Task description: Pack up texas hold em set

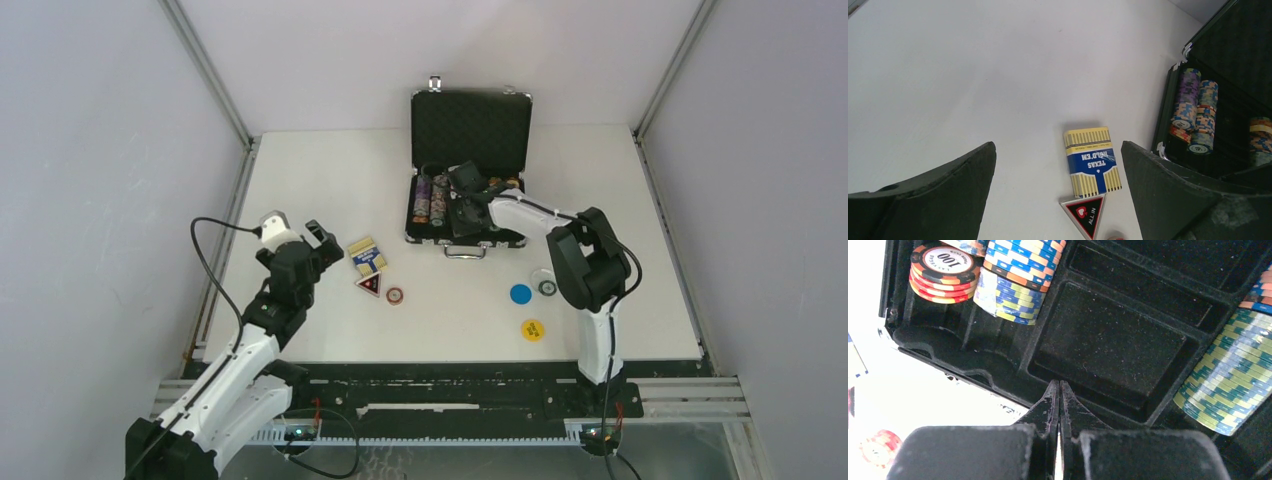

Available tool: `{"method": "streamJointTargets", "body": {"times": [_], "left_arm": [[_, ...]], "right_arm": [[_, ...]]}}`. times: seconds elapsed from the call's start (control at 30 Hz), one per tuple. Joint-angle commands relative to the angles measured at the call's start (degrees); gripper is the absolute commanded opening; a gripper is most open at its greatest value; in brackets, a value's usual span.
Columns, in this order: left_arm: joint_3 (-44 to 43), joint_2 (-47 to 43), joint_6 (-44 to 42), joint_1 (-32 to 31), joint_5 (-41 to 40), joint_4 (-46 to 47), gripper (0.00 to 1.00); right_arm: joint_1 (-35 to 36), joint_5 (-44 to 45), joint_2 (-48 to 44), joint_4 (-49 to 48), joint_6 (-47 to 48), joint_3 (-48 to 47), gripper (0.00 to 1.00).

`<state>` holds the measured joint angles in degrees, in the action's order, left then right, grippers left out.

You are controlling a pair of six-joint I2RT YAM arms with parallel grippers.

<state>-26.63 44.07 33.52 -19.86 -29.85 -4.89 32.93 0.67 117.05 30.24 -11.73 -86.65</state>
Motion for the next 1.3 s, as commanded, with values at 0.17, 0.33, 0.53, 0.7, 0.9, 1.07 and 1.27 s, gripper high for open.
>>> {"method": "streamJointTargets", "body": {"times": [0.17, 0.33, 0.53, 0.7, 0.9, 1.07, 1.27], "left_arm": [[-0.1, -1.0, 0.5, -0.1, -0.3, 0.2, 1.00], [0.5, -0.9, 1.1, -0.1, -0.1, 0.3, 1.00], [0.4, -0.7, 2.6, -0.1, -0.5, 0.2, 1.00], [0.4, -0.7, 4.2, -0.1, -0.4, -0.1, 1.00], [0.0, -1.3, 6.5, 0.0, 0.8, -1.4, 0.99], [-0.2, -1.6, 5.3, -0.5, 3.4, -0.2, 1.00], [-3.4, 5.3, 2.9, -5.9, 2.1, 2.2, 1.00]], "right_arm": [[4.7, -3.2, -6.1, 3.6, -1.4, 9.0, 0.00], [6.5, -3.2, -6.7, 2.7, -2.3, 9.7, 0.00], [6.2, -0.9, -8.2, 4.4, -2.7, 6.3, 0.00], [5.5, 4.2, -14.9, 6.2, -3.7, 5.3, 0.00], [13.3, 24.9, -31.2, 4.5, -4.0, 13.5, 0.00], [12.3, 26.8, -52.7, 2.1, -15.2, 30.3, 0.87], [-2.8, 15.8, -61.2, 5.9, -22.0, 40.0, 0.75]]}}
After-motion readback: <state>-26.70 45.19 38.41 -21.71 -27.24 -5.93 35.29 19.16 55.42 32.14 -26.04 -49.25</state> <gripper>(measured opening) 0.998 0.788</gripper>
